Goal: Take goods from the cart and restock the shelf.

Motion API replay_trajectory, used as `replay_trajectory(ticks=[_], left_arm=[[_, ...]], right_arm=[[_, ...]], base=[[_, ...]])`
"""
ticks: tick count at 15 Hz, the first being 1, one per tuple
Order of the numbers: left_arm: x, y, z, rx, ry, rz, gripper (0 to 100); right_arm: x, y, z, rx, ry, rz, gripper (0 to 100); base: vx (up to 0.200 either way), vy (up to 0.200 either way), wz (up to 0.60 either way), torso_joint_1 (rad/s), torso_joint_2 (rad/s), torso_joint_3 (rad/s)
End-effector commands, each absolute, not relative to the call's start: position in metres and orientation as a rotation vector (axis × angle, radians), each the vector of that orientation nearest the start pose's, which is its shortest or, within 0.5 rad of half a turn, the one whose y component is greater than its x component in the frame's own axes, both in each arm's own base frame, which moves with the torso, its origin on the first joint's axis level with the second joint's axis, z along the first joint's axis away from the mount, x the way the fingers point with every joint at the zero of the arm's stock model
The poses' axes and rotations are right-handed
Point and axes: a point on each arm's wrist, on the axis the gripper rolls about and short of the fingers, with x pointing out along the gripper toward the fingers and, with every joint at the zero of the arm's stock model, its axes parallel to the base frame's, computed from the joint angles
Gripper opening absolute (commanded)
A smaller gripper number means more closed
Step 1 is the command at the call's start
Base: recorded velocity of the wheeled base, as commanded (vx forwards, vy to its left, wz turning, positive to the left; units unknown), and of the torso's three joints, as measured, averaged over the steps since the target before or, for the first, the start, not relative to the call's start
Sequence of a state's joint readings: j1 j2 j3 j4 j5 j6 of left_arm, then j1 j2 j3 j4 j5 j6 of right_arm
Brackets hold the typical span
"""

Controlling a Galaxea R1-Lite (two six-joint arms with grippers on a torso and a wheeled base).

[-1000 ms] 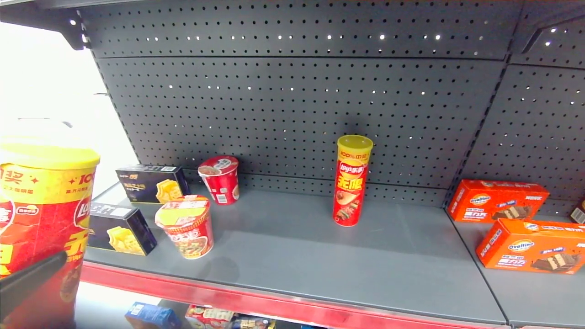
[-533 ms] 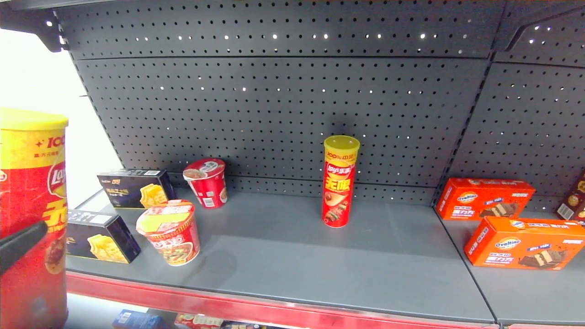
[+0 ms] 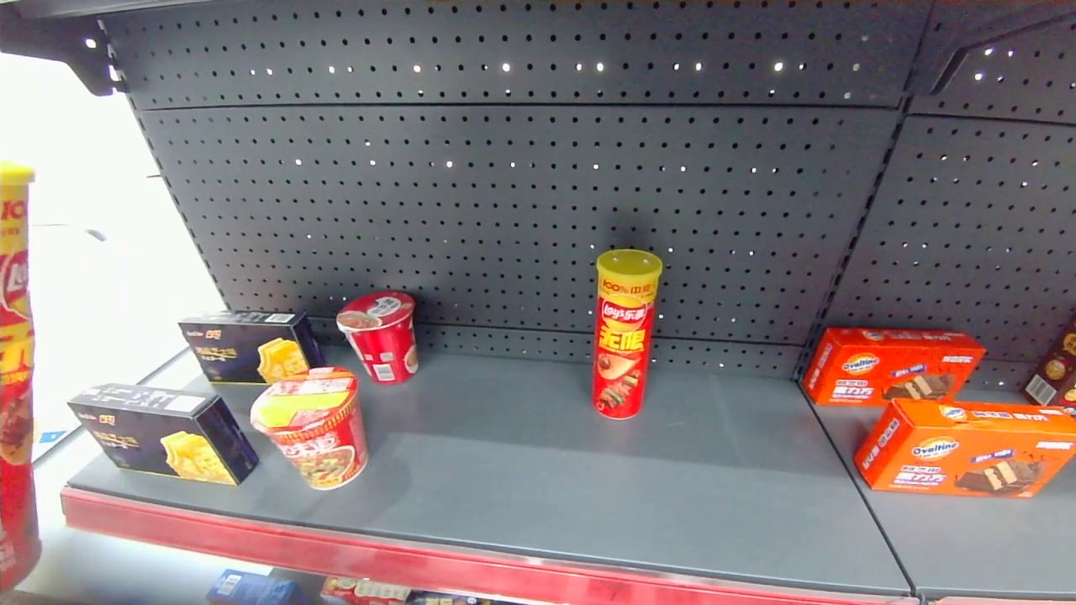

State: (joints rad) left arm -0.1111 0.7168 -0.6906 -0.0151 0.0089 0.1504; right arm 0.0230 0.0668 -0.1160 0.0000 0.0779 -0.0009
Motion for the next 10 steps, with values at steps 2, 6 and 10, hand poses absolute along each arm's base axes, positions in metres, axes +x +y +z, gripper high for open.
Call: replay_trajectory(ticks=[2,6,10], left_arm=[[0.052,-0.005,0.271,0.151,-0.011,-0.09,0],[0.05,-0.004,0.27,0.15,-0.008,-0.046,0],[0.051,-0.004,0.263,0.147,0.011,-0.036,0]], right_arm=[[0.002,0.005,0.184,-0.038,0.02,0.316,100],[0.046,0.018,0.213,-0.048,0.042,0.521,100],[0.087,0.041,0.208,-0.055,0.169,0.642,100]], base=[[0.0,0.0,0.0,0.0,0.0,0.0],[0.0,0.0,0.0,0.0,0.0,0.0],[0.0,0.0,0.0,0.0,0.0,0.0]])
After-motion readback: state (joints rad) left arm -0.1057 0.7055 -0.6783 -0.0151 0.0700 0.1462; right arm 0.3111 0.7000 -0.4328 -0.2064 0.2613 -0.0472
